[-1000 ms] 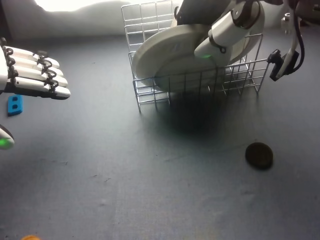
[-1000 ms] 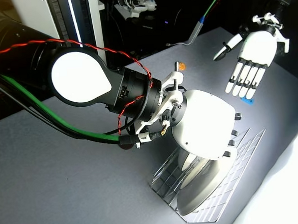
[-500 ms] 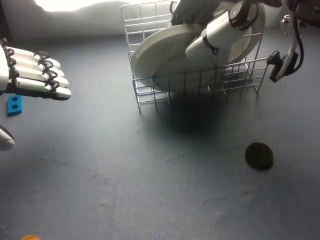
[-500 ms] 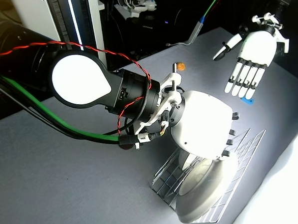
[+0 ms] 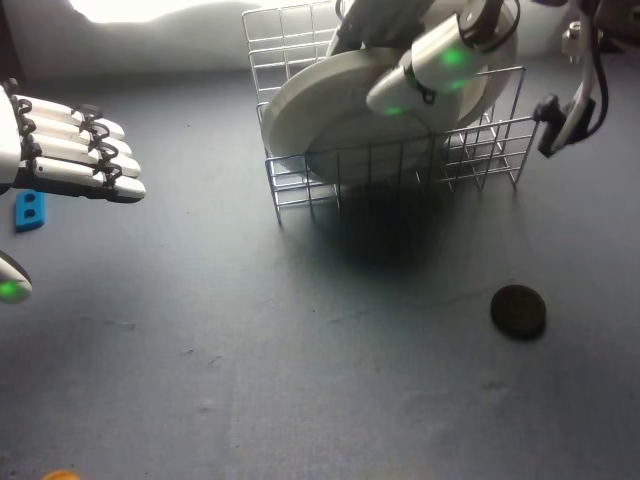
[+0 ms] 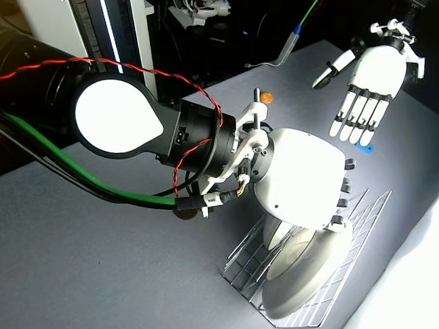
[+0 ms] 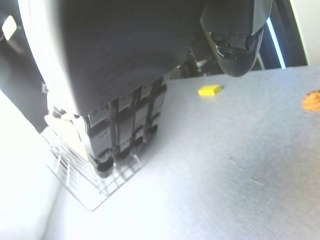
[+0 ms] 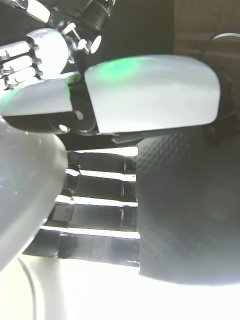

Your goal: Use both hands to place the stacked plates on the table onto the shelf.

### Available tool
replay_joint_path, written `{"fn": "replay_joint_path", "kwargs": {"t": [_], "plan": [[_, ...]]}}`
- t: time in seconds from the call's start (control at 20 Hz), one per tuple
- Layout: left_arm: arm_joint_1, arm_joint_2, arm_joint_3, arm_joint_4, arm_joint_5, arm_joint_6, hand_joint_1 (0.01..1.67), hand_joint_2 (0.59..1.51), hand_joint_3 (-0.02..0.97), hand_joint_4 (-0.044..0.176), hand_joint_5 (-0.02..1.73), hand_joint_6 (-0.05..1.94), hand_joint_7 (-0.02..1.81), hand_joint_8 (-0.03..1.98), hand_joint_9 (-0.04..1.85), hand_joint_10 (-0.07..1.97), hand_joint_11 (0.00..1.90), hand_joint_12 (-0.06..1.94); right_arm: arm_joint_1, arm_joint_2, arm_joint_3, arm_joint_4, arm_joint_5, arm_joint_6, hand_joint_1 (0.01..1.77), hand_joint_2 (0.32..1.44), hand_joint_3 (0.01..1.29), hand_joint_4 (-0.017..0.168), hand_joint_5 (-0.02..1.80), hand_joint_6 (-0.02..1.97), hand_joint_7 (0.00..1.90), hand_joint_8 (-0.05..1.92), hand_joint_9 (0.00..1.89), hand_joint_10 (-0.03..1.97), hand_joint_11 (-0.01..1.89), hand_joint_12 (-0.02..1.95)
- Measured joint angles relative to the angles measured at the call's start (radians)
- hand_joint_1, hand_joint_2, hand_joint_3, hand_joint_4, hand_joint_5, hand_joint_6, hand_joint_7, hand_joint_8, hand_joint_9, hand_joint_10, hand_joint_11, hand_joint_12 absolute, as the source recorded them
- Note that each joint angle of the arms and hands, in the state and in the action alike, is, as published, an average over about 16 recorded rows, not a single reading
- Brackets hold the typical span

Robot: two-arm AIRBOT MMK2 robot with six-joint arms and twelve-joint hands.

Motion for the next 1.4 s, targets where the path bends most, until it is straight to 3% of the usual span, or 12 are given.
{"fn": "replay_joint_path", "kwargs": {"t": [0.35,0.8,1.05,1.4], "plan": [[-0.02,0.016,-0.039,0.019,-0.013,0.001,0.02,1.104,0.015,-0.003,0.02,0.02,0.02,0.01,0.02,0.02,0.02,0.01,0.052,0.06,-0.061,-0.001,0.023,-0.028,1.13,1.02,0.01,-0.002,0.82,0.05,0.95,0.05,0.79,0.55,0.49,1.3],[-0.068,0.051,-0.11,0.07,-0.057,0.012,0.02,1.105,0.014,-0.003,0.02,0.02,0.02,0.01,0.02,0.02,0.02,0.01,0.096,0.203,-0.213,-0.002,0.049,-0.182,1.08,1.03,0.01,-0.002,0.78,0.03,0.89,0.03,0.75,0.5,0.4,1.3],[-0.088,0.062,-0.128,0.09,-0.081,0.018,0.02,1.105,0.014,-0.003,0.02,0.02,0.02,0.01,0.02,0.02,0.02,0.01,0.087,0.284,-0.295,0.021,0.056,-0.301,1.05,1.04,0.01,-0.002,0.76,0.03,0.87,0.03,0.72,0.47,0.36,1.29],[-0.095,0.065,-0.129,0.096,-0.097,0.017,0.02,1.106,0.015,-0.003,0.02,0.02,0.02,0.01,0.02,0.02,0.02,0.01,0.037,0.35,-0.36,0.207,0.089,-0.572,0.95,1.07,0.01,-0.003,0.79,0.05,0.91,0.04,0.8,0.45,0.47,1.2]]}}
